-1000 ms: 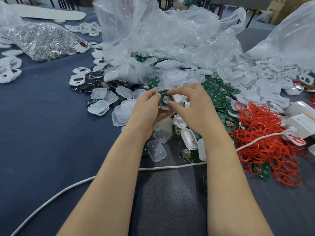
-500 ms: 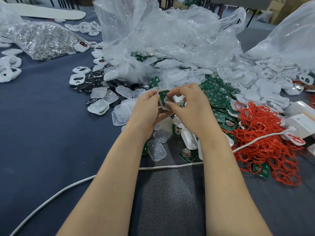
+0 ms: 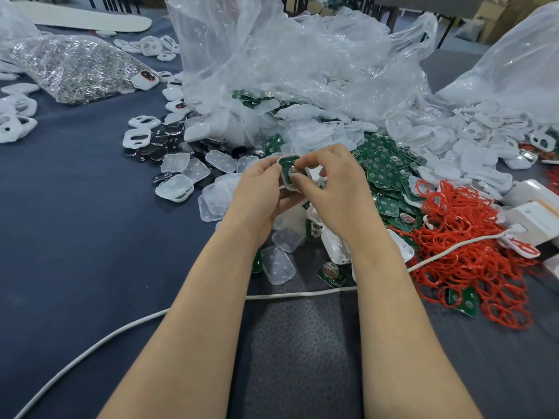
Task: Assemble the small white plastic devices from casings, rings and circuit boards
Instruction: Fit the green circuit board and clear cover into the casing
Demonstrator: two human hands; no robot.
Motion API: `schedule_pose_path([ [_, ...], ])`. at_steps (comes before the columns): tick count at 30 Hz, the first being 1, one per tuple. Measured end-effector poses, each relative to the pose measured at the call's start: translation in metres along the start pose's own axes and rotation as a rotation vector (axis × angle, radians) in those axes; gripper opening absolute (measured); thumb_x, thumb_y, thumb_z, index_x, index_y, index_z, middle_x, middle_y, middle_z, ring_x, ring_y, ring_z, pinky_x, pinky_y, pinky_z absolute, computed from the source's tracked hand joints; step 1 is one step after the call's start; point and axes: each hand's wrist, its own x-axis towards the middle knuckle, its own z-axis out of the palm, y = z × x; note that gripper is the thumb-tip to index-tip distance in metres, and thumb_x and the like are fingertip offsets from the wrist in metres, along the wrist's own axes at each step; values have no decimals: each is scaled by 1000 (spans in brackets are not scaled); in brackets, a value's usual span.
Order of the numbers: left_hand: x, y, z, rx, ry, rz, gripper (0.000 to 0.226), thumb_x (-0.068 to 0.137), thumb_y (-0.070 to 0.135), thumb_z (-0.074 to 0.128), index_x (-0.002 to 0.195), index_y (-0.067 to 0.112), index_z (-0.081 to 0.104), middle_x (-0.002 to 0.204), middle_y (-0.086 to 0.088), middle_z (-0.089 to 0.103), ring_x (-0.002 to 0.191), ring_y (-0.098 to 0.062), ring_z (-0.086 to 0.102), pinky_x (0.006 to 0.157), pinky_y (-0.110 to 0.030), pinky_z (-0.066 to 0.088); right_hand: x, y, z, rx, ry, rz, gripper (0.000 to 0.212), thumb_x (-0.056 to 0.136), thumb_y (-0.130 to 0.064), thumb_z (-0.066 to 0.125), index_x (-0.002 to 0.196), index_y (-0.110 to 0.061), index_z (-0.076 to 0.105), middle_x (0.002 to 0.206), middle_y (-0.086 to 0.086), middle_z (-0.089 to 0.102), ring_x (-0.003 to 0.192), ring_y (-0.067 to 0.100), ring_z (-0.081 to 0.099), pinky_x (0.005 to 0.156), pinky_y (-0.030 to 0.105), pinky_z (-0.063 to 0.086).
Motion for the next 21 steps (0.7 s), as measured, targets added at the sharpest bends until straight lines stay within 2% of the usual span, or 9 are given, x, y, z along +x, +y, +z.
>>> schedule_pose_path([
  [5,0,0,0,4,-1,0,26,101,3,37,92,9,61,95,-18,66,89,-29,65,61,-26,59,1,1,0,-9,-3,-3,15,89,-18,65,102,-12,66,103,2,50,101,17,46,70,-2,31],
  [9,0,-1,-1,19,-5,2,25,102,5,37,95,9,61,95,-16,66,86,-26,65,60,-25,58,1,2,1,-24,-10,1,15,89,-20,65,103,-13,66,104,2,50,102,18,46,70,8,29],
  [13,1,-1,-1,16,-11,-1,24,102,7,38,98,9,61,94,-14,67,81,-22,67,59,-24,57,1,3,2,-11,-2,6,15,89,-20,64,102,-13,66,104,1,50,101,16,47,72,3,31],
  [16,1,-1,-2,15,-16,1,24,102,6,38,97,9,61,93,-13,68,80,-21,68,60,-24,56,1,4,2,-7,-7,12,15,89,-21,64,102,-14,66,104,1,50,100,15,47,74,13,29],
  [21,1,-1,-2,21,-8,3,26,102,6,38,95,10,62,93,-13,68,80,-22,67,58,-24,56,1,5,1,-3,-12,19,15,89,-21,65,102,-15,66,103,0,49,96,12,45,73,14,29],
])
